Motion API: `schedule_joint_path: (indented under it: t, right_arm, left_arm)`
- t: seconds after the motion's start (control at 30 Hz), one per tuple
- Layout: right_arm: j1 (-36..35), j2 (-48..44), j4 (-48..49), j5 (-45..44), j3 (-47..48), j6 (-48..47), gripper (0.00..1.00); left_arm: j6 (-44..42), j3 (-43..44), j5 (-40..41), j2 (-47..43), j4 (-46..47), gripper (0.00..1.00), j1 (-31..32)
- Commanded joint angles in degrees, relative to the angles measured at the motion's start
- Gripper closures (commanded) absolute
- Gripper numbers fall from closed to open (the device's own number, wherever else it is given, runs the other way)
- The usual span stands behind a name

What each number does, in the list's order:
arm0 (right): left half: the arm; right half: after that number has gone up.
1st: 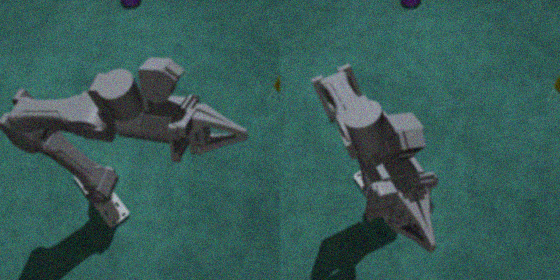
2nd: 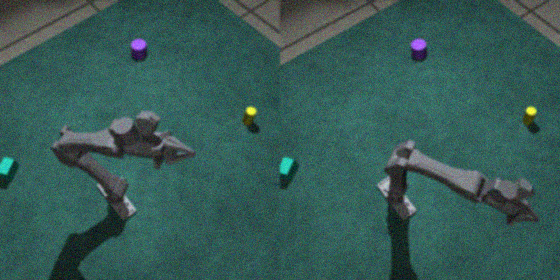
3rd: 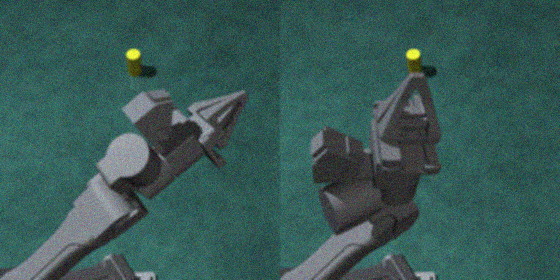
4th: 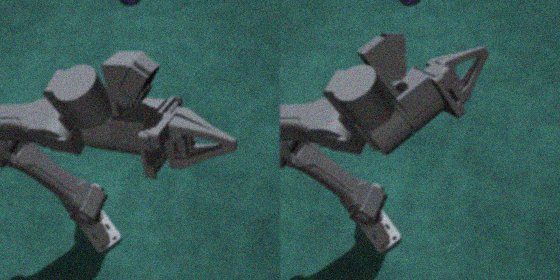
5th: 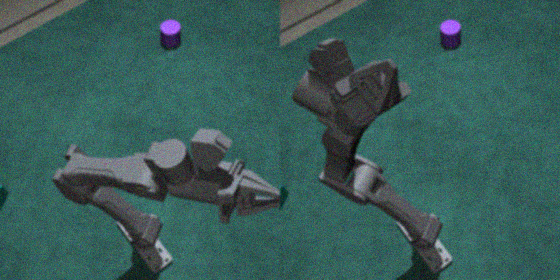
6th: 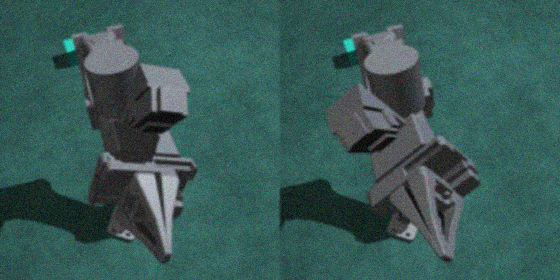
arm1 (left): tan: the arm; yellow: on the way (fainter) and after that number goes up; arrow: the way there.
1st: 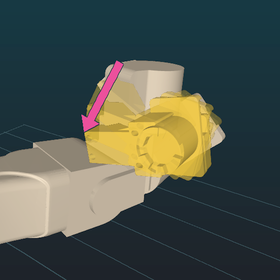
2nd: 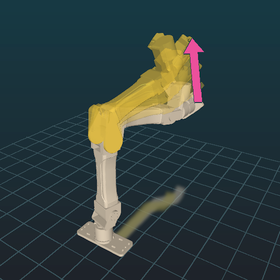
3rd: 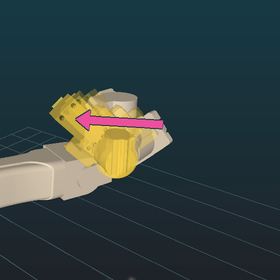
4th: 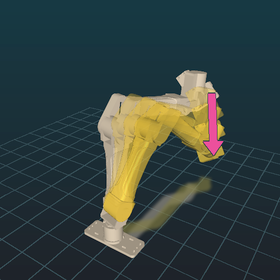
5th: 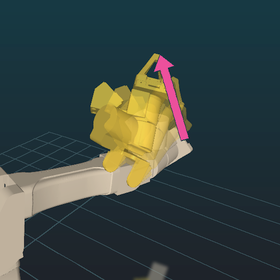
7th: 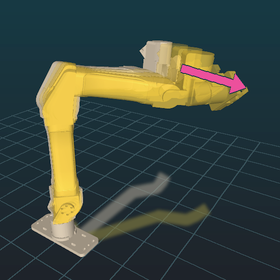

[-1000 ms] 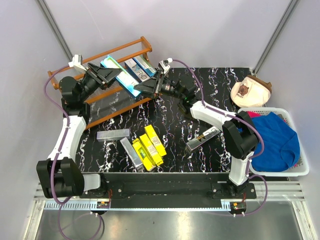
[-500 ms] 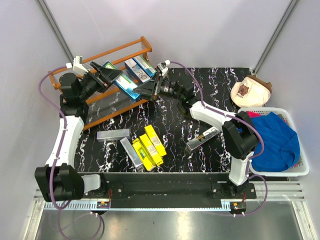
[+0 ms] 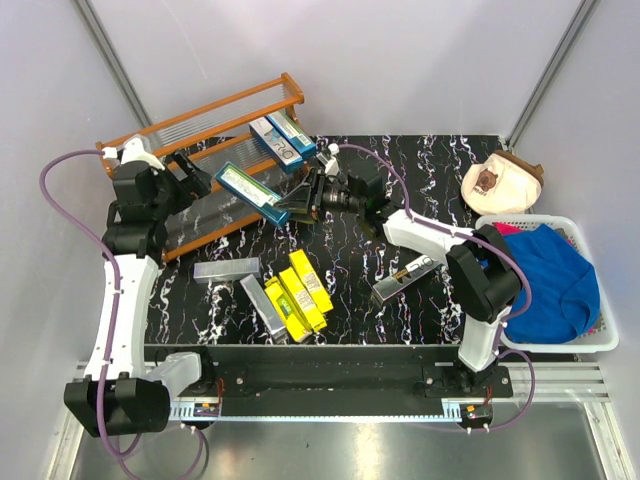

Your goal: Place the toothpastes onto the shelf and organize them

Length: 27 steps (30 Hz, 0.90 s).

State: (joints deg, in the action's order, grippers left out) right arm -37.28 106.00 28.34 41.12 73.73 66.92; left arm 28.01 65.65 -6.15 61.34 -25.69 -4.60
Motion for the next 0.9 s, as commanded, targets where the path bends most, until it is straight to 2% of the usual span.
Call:
schedule_joint_path:
  t: [0.0, 0.23, 0.6, 0.87]
  right_arm:
    - [0.3, -2.9, 1.1, -1.0, -0.3, -2.8, 0.73]
    - [0.4, 2.2, 1.9, -3.2, 3.8, -3.8, 0.73]
    - [1.2, 14.8, 6.1, -6.1, 14.4, 1.8, 0.73]
    - [4.1, 18.1, 8.3, -8.8, 17.6, 3.6, 0.73]
  left_arm:
    - [-4.1, 0.6, 7.8, -1.5, -1.5, 0.01, 0.0]
    - [-4.5, 0.2, 5.1, -0.3, -1.4, 0.01, 0.0]
    - [-4.5, -2.3, 4.1, -1.4, 0.2, 0.01, 0.0]
    - [-4.2, -3.0, 3.2, -1.7, 0.6, 0.01, 0.0]
